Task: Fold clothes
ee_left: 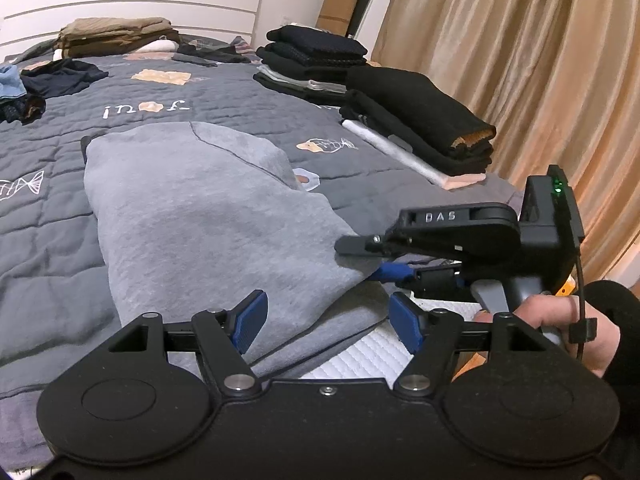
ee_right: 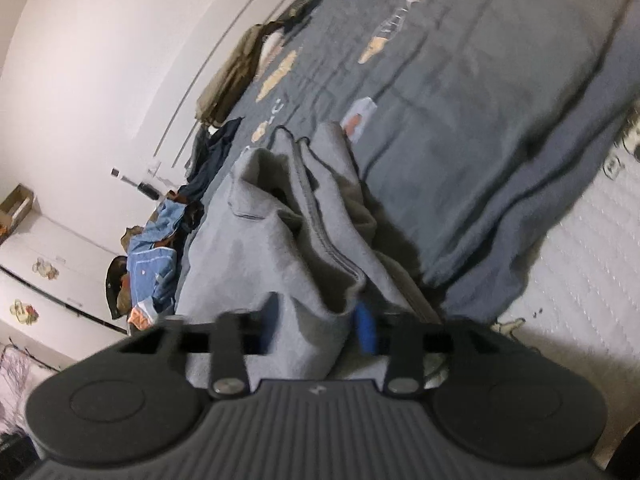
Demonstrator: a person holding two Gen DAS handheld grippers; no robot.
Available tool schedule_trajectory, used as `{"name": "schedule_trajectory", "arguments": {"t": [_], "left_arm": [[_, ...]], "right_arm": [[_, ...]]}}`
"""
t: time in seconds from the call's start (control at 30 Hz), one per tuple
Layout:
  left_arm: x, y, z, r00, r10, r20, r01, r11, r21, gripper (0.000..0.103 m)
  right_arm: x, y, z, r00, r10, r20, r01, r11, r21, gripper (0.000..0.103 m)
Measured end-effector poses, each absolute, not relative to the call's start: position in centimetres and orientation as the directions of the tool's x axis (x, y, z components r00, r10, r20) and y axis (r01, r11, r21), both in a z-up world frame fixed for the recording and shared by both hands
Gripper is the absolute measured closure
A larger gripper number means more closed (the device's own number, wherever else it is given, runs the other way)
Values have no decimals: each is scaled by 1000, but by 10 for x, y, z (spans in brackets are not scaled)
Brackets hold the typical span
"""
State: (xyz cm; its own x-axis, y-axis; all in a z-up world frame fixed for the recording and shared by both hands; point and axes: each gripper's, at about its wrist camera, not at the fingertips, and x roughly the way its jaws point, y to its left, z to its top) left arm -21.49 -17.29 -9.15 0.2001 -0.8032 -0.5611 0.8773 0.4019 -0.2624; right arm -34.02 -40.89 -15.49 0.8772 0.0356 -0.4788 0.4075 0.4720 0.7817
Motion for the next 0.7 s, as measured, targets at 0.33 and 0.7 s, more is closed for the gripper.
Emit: {"name": "schedule_trajectory", "arguments": {"t": [0.33,0.7], "left_arm": [[-214,-175,-95,214,-788,-578,877,416,-241,37],[-215,-175,-99,246,-764,-597,889,424,-175,37]], "right_arm": [[-330,-407,-154,871,57,-488,410,463,786,77],[-353,-402,-130,918,7,-396,350,452,820,97]]}}
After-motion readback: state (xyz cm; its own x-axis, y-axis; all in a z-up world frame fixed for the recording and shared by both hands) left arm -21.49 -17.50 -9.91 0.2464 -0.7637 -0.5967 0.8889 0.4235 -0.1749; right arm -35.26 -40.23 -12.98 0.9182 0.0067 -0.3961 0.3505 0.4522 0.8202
